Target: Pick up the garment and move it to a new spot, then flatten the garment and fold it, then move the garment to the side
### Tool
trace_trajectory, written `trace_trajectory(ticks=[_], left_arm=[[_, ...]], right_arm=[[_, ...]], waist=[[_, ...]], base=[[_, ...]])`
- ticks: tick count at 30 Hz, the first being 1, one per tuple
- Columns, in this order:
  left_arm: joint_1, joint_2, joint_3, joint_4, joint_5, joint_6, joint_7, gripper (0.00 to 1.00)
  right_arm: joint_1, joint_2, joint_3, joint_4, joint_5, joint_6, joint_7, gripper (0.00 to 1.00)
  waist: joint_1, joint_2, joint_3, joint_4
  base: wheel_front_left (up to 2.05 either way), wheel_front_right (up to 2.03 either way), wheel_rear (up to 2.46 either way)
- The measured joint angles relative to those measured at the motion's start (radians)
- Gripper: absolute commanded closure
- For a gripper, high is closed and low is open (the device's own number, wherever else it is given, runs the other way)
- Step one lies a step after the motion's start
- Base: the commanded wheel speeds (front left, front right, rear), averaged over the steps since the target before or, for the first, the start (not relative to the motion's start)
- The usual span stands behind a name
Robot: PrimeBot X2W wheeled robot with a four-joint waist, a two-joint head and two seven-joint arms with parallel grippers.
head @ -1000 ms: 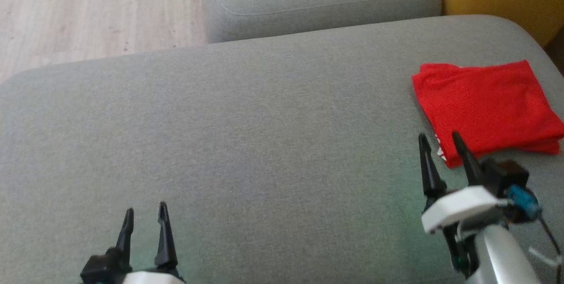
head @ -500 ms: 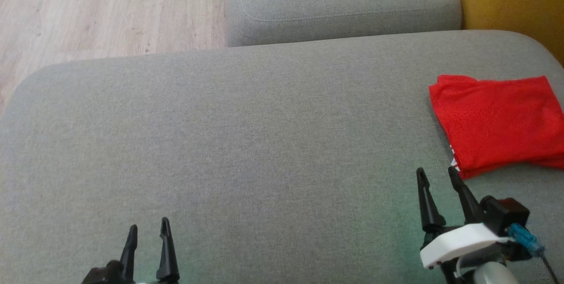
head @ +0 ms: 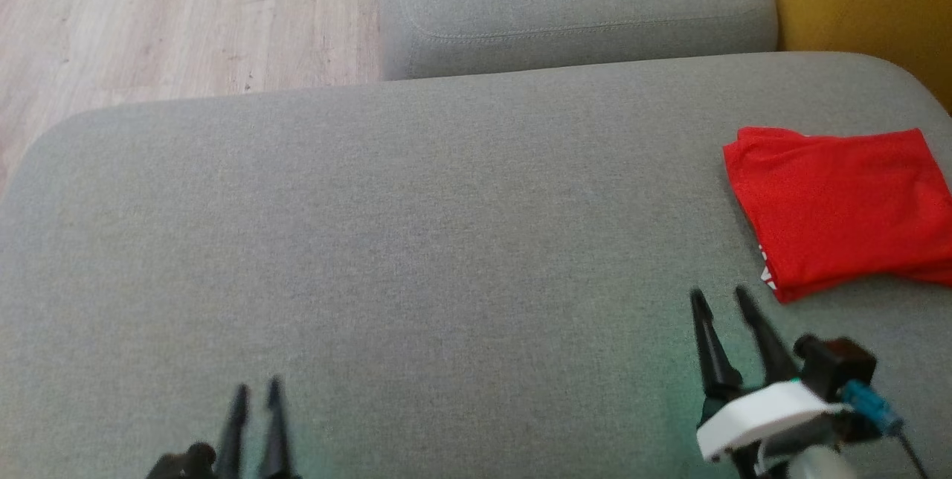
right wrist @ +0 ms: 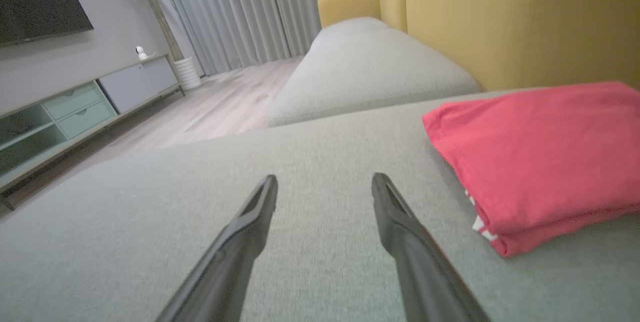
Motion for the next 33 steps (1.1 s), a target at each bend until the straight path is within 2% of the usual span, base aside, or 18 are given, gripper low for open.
trace_trajectory(ticks=[6,33], left_arm=[[0.025,-0.006,0.000,0.070,-0.009,-0.001,0.003,1.00],[-0.008,-0.022,0.052,0.061,-0.269,-0.042,0.076,1.00]], right_arm=[[0.042,0.001,0.000,0.075,0.010,0.000,0.003,1.00],[0.035,0.000,-0.033,0.063,0.328,0.000,0.046,1.00]], waist=[[0.0001,0.0000,0.001,0.000],[0.0001,0.0000,0.007,0.003]], base=[[0.00,0.00,0.00],[0.00,0.00,0.00]])
